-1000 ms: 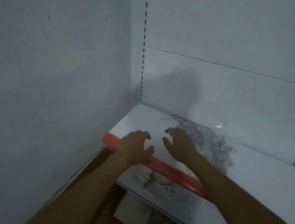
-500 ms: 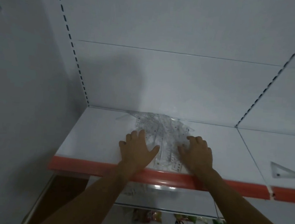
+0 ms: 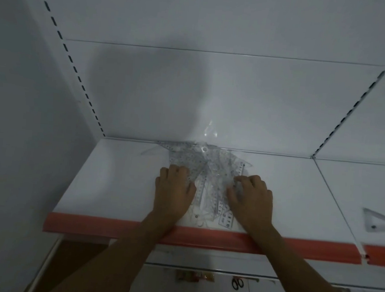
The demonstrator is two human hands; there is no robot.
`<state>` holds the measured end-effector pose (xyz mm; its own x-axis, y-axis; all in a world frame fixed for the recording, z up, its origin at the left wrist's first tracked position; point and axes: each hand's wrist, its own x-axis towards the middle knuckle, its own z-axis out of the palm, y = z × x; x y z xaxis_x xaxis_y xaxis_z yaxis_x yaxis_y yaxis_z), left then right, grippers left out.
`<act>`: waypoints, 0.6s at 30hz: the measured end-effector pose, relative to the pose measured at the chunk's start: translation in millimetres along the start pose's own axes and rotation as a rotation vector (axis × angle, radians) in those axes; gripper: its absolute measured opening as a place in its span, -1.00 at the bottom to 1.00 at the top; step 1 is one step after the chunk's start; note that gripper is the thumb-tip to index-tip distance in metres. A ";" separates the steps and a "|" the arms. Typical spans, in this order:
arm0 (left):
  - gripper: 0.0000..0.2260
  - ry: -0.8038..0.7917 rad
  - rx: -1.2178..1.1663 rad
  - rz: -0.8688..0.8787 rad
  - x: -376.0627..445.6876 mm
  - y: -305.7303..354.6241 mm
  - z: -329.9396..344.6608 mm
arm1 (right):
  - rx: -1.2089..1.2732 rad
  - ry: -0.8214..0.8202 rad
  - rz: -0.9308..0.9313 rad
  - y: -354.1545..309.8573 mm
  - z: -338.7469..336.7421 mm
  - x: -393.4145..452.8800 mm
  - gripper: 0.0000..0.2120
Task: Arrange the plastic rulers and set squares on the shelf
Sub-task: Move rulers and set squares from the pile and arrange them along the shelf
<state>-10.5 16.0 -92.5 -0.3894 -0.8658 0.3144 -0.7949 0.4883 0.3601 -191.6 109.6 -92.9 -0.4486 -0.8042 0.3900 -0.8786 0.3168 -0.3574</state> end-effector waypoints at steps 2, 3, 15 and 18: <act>-0.72 0.019 -0.044 0.005 -1.3 -1.7 -0.5 | 0.013 0.003 0.011 -0.8 -0.6 -1.6 -0.68; -0.73 0.029 -0.078 0.004 -1.2 -2.2 -0.8 | 0.023 0.004 0.022 -1.0 -1.4 -2.1 -0.70; -0.88 0.081 -0.519 -0.135 -0.3 -7.8 -11.3 | 0.071 0.028 0.032 -9.5 -9.3 -4.8 -0.81; -0.84 0.100 -0.682 -0.199 -2.5 -11.0 -15.5 | 0.128 0.001 0.021 -9.6 -9.2 -5.1 -0.87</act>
<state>6.4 14.5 -83.7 -0.1964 -0.9474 0.2529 -0.3659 0.3101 0.8775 -182.5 115.3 -83.7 -0.4671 -0.7974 0.3820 -0.8408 0.2670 -0.4709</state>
